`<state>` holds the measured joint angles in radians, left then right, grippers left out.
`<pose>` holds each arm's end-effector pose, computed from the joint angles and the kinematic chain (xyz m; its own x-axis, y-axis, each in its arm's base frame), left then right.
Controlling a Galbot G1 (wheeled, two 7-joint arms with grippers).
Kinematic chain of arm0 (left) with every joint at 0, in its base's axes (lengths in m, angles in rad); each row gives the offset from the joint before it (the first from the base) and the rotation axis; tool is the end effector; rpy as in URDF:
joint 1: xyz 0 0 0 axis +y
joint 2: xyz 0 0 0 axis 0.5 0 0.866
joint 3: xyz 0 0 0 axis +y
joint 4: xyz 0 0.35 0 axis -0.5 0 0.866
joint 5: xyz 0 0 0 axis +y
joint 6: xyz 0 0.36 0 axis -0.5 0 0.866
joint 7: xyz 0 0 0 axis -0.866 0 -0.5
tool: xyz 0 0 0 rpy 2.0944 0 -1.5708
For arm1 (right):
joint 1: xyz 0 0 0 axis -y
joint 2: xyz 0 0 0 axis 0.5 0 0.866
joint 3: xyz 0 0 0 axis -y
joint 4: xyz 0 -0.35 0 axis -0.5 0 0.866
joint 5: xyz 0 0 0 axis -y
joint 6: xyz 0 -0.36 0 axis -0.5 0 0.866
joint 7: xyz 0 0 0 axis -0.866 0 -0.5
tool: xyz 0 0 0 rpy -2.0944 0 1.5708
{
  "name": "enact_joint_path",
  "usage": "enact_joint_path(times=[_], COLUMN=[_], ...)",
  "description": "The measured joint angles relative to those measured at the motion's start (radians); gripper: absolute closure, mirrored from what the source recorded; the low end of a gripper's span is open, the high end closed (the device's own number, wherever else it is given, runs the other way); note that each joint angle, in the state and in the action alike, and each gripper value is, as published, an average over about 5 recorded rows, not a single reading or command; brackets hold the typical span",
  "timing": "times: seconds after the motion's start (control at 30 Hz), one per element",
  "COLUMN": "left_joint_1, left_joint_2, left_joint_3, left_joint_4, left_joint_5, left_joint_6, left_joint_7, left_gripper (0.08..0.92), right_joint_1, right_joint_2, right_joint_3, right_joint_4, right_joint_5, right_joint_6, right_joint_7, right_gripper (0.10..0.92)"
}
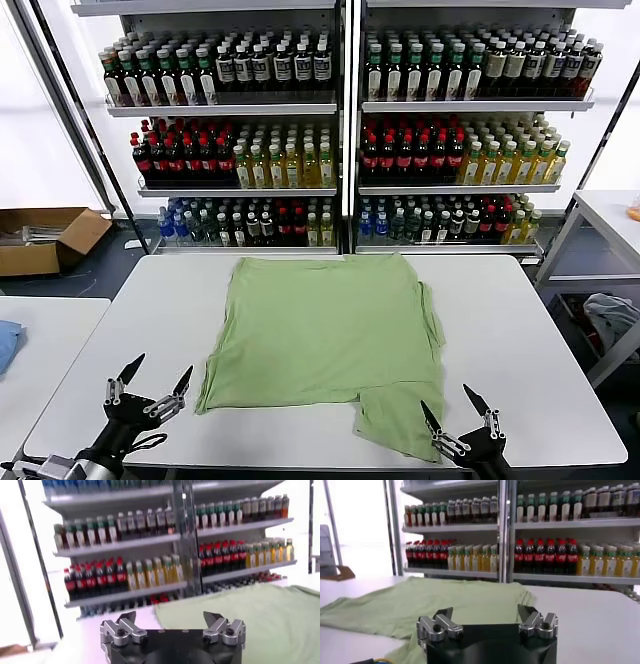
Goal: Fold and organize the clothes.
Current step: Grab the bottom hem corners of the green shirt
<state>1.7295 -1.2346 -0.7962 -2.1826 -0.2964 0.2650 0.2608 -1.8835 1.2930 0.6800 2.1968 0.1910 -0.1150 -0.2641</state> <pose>0.1515 0.1222 -0.2636 -0.9306 0.2047 0.3035 0.2320 0.9711 0.0564 0.1031 -0.0818 -0.2952 -0.9031 -0.2827 0.3231 -0.3087 0.9507 -0.0310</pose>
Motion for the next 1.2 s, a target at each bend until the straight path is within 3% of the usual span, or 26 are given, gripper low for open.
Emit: enact_joint_path(times=[0.33, 0.63, 0.8, 1.2], left_joint_1=[-0.053, -0.112, -0.131, -0.144], left_joint_2=[0.090, 0.121, 0.131, 0.139], left_joint_3=[0.098, 0.160, 0.180, 0.194], left_joint_4=[0.037, 0.089, 0.118, 0.146], left_joint_5=[-0.045, -0.088, -0.103, -0.122], left_joint_6=[0.164, 0.245, 0.268, 0.286], left_joint_7=[-0.073, -0.132, -0.151, -0.157], left_gripper=[0.177, 0.177, 0.222, 0.562], right_joint_1=[-0.010, -0.004, -0.005, 0.003], right_joint_2=[-0.020, -0.023, -0.024, -0.029], right_joint_3=[-0.030, -0.065, -0.087, -0.102], right_joint_4=[0.037, 0.039, 0.032, 0.011], right_joint_5=[-0.014, -0.036, -0.041, -0.034], right_joint_6=[-0.133, -0.192, -0.209, -0.218], right_joint_7=[0.045, 0.062, 0.069, 0.070], right_gripper=[0.203, 0.207, 0.310, 0.657])
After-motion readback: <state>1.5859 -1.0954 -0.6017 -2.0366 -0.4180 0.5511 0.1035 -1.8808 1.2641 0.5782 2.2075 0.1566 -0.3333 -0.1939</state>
